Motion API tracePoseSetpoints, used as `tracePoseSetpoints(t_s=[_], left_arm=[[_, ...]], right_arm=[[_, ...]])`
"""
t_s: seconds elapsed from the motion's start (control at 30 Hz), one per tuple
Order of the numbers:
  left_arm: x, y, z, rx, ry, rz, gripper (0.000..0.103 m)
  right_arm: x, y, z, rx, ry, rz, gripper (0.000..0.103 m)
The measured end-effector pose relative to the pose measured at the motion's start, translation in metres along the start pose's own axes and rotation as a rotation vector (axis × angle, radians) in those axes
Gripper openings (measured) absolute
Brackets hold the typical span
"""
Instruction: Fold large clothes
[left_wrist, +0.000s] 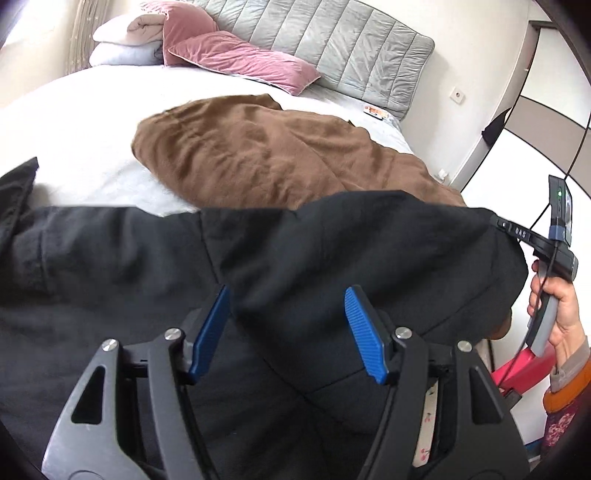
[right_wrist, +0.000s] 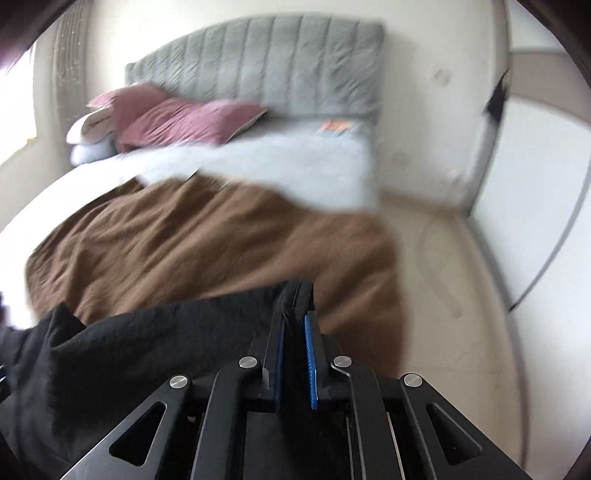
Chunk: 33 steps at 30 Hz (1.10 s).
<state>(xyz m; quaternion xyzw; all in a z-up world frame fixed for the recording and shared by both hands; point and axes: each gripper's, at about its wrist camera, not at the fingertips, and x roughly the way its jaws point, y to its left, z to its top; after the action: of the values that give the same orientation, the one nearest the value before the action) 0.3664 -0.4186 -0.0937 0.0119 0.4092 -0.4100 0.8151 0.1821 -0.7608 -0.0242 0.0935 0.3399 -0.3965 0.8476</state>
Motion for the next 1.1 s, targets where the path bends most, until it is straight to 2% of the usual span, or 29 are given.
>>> tracePoseSetpoints(t_s=[0.03,0.13,0.23,0.33,0.37,0.4,0.47,0.5,0.6,0.67,0.77,0.93,1.0,1.1], left_arm=[[0.007,-0.001,-0.005,-0.004,0.01,-0.004,0.066],[0.034,-0.007,-0.023,0.048,0.042,0.069,0.066],[0.03,-0.012,-0.017,0.057,0.055,0.085,0.068],[0.017,-0.015,-0.017,0.048,0.079,0.083,0.068],[0.009,-0.013,-0.018,0.031,0.088,0.066,0.068],[-0.001,-0.011,-0.021,0.019,0.093,0.057,0.069],[-0.025,-0.006,-0.028,0.006,0.094,0.059,0.072],[-0.039,-0.002,-0.032,0.005,0.098,0.073,0.076],[-0.084,0.016,-0.046,0.014,0.083,0.159,0.078],[-0.118,0.035,-0.054,0.01,0.075,0.215,0.083],[-0.166,0.068,-0.07,0.003,0.074,0.312,0.084],[-0.239,0.12,-0.095,-0.076,0.075,0.465,0.084],[-0.262,0.134,-0.107,-0.116,0.07,0.492,0.085],[-0.287,0.154,-0.126,-0.176,0.056,0.497,0.088]], right_arm=[[0.004,0.001,0.002,0.005,0.022,-0.002,0.009],[0.017,0.014,0.003,-0.017,0.061,-0.032,0.009],[0.02,0.019,0.004,-0.014,0.064,-0.038,0.01],[0.011,0.004,0.0,0.055,0.113,0.027,0.025],[0.004,-0.001,0.0,0.07,0.114,0.059,0.037],[-0.004,-0.005,-0.003,0.076,0.108,0.084,0.053],[-0.027,-0.009,-0.005,0.067,0.084,0.122,0.066],[-0.038,-0.008,-0.006,0.054,0.081,0.132,0.067],[-0.062,-0.001,-0.011,0.013,0.103,0.162,0.068],[-0.083,0.006,-0.019,-0.007,0.124,0.202,0.069],[-0.105,0.009,-0.03,0.014,0.153,0.289,0.074],[-0.118,-0.005,-0.049,0.169,0.225,0.38,0.076],[-0.114,-0.017,-0.054,0.261,0.259,0.416,0.076],[-0.102,-0.03,-0.06,0.351,0.262,0.403,0.076]])
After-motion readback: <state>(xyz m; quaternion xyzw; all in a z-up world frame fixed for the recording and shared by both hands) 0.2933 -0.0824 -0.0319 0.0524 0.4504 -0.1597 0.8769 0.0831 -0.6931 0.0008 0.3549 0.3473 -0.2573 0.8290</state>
